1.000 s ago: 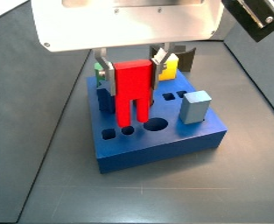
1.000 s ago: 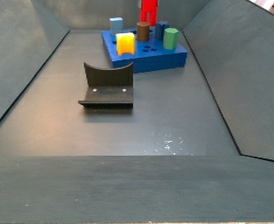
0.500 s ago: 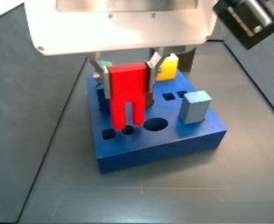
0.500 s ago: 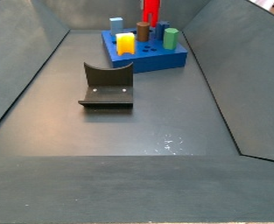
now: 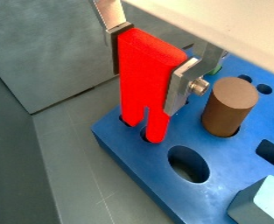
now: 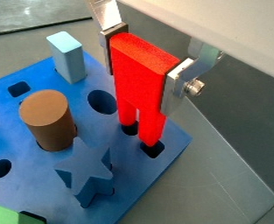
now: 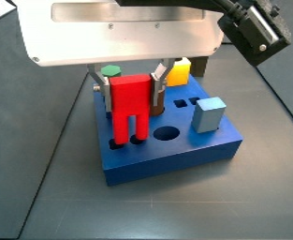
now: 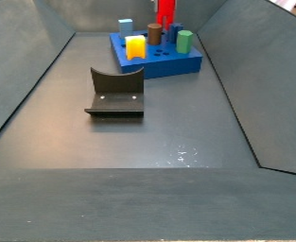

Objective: Pick up the square-circle object. Move up. Move to above the board. Insert the square-circle object.
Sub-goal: Insert the square-circle object.

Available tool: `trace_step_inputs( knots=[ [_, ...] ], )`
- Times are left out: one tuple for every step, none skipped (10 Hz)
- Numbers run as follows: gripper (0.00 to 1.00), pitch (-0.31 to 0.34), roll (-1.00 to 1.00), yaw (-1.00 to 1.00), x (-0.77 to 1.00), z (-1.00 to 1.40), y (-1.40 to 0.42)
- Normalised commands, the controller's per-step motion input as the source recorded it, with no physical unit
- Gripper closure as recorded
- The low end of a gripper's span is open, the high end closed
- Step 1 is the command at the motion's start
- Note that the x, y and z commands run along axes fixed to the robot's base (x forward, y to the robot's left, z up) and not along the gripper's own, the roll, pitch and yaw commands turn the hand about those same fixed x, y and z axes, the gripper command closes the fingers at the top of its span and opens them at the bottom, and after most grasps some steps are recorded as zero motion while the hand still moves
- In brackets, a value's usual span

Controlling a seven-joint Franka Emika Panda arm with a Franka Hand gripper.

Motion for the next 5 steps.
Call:
trace_step_inputs(
  knots=[
    [1.0,-0.014,0.04,0.04,0.0,-0.21,-0.02],
    [1.0,0.0,0.01,0.0,0.0,0.0,0.0],
    [1.0,0.0,0.06,0.0,0.0,-0.07,0.0],
    [1.0,0.0,0.13,0.0,-0.04,-0.15,0.0],
    [1.0,0.0,0.02,0.0,0.0,-0.03,0.0]
  ],
)
